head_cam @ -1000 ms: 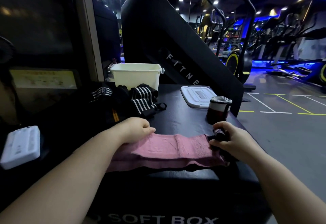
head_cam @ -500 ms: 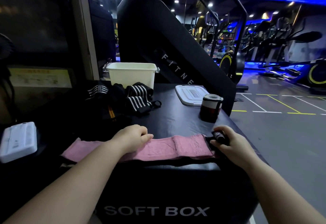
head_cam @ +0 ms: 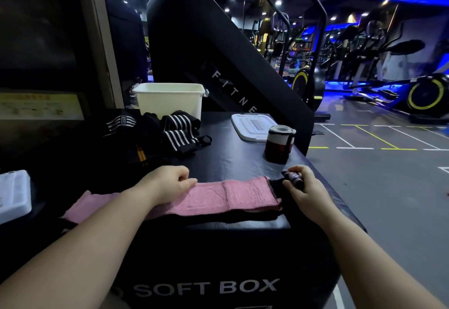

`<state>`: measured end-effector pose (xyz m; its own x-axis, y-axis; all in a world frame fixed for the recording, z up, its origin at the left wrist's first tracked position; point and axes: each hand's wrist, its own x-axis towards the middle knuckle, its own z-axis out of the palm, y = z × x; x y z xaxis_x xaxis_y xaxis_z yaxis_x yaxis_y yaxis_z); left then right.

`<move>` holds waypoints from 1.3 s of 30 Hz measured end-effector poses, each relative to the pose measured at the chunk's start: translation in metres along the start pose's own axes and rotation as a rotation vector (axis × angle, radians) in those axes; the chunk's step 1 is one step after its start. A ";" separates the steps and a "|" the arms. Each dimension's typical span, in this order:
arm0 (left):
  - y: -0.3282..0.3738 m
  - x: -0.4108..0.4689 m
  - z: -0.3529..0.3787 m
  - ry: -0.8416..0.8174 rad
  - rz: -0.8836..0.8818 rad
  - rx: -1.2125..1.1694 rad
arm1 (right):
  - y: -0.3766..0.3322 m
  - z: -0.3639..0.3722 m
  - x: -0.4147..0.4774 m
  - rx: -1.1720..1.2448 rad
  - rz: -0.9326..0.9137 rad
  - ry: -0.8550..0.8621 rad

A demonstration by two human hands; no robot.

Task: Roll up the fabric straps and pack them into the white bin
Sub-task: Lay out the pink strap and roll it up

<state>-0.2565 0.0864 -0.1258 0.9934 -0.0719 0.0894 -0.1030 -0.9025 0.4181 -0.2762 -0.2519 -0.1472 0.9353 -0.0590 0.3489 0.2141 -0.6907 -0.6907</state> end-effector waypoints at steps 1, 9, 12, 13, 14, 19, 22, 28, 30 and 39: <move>-0.002 0.001 -0.004 0.006 -0.010 0.033 | -0.002 0.002 0.000 0.007 -0.005 -0.006; 0.001 0.009 -0.006 0.003 0.022 0.392 | -0.011 0.016 0.002 -0.019 0.012 -0.089; 0.013 0.011 -0.001 0.047 0.060 0.334 | -0.014 0.015 -0.001 -0.036 0.029 -0.127; 0.015 0.011 0.001 0.029 0.048 0.301 | -0.014 0.015 -0.002 -0.041 0.038 -0.135; 0.017 0.011 0.003 0.001 0.032 0.269 | -0.015 0.015 -0.002 -0.042 0.043 -0.136; 0.013 0.010 0.004 -0.090 -0.006 0.166 | -0.011 0.015 -0.002 -0.020 0.035 -0.074; 0.012 0.010 0.001 -0.067 0.025 0.143 | -0.008 0.015 -0.004 -0.027 -0.009 -0.012; 0.013 0.008 -0.002 -0.014 0.084 0.186 | -0.003 0.019 -0.007 -0.003 -0.068 0.091; 0.015 0.008 -0.002 -0.030 0.087 0.212 | -0.002 0.020 -0.006 0.001 -0.070 0.111; 0.008 0.009 -0.001 -0.081 0.038 0.189 | -0.001 0.016 -0.004 -0.033 -0.026 0.101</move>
<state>-0.2489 0.0790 -0.1206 0.9906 -0.1346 0.0253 -0.1367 -0.9616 0.2382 -0.2755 -0.2400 -0.1581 0.8963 -0.1120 0.4291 0.2266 -0.7162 -0.6601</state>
